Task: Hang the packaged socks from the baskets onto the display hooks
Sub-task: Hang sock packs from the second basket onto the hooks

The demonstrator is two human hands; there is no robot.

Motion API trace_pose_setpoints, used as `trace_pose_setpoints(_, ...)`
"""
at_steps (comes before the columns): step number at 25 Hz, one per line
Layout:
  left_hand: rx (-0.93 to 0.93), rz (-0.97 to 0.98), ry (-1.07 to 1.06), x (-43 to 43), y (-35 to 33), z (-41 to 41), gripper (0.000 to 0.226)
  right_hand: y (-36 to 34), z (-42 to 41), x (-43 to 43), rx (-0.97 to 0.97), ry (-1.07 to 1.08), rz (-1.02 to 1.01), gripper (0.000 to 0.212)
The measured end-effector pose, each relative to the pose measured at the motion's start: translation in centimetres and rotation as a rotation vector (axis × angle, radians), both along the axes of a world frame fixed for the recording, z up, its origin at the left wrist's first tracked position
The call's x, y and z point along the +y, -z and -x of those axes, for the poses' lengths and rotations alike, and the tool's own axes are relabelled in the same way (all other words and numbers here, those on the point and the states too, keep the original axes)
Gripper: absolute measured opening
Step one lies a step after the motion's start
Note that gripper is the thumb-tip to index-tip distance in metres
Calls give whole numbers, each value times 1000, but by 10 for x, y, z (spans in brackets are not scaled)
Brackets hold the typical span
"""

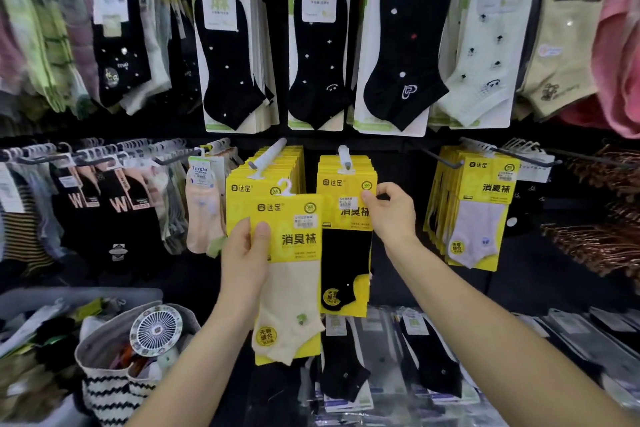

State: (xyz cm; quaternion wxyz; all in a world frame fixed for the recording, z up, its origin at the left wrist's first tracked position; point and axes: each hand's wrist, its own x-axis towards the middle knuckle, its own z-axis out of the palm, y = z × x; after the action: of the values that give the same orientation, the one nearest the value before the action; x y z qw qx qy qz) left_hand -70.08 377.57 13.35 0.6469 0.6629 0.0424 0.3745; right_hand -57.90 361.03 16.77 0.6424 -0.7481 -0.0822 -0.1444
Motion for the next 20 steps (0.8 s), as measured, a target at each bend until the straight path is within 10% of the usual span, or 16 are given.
trace_pose_setpoints(5, 65, -12, 64, -28, 7, -7, 16, 21, 16, -15, -94, 88, 19, 22)
trace_pose_setpoints(10, 77, -81, 105, -51, 0, -24, 19, 35, 42, -18, -167, -322, -38, 5)
trace_pose_setpoints(20, 146, -104, 60, -55, 7, -32, 25, 2, 16, -23, -152, -111, -11, 16)
